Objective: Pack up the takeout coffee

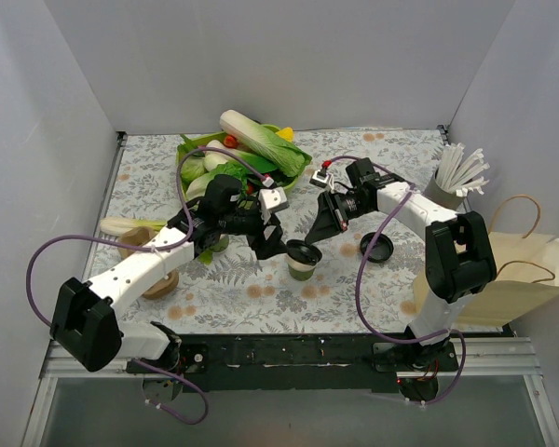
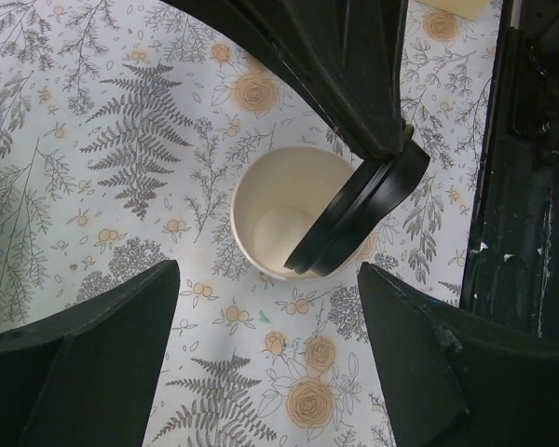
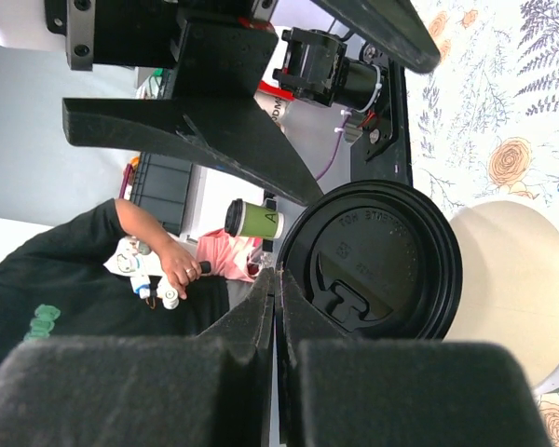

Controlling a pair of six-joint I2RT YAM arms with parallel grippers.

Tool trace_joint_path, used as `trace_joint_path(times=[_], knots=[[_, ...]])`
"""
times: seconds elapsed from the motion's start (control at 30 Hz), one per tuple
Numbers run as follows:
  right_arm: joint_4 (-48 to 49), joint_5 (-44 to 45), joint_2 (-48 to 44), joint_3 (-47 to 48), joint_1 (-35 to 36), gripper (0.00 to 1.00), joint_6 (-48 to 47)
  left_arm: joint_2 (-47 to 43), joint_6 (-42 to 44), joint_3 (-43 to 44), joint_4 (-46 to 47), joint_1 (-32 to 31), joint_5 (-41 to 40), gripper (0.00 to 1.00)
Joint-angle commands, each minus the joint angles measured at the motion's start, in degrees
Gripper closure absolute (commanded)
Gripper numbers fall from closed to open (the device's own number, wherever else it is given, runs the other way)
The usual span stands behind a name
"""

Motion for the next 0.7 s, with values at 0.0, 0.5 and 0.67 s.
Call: trace_joint_path(times=[0.0, 0.5, 0.67], knots=[[2.2, -1.2, -1.6, -0.9, -0.1, 0.99, 1.9, 1.2, -1.0, -0.9, 4.5, -1.2, 2.6, 0.22], [6.1, 1.7, -0.3, -2.8, -1.2, 0.99, 7.3, 5.9, -5.3, -2.4, 11.3, -1.5, 4.0, 0.23], [9.0, 2.2, 0.0, -4.4, -2.0, 0.99, 11.0, 6.4, -6.2, -2.6, 12.2, -1.5, 4.9, 0.23]])
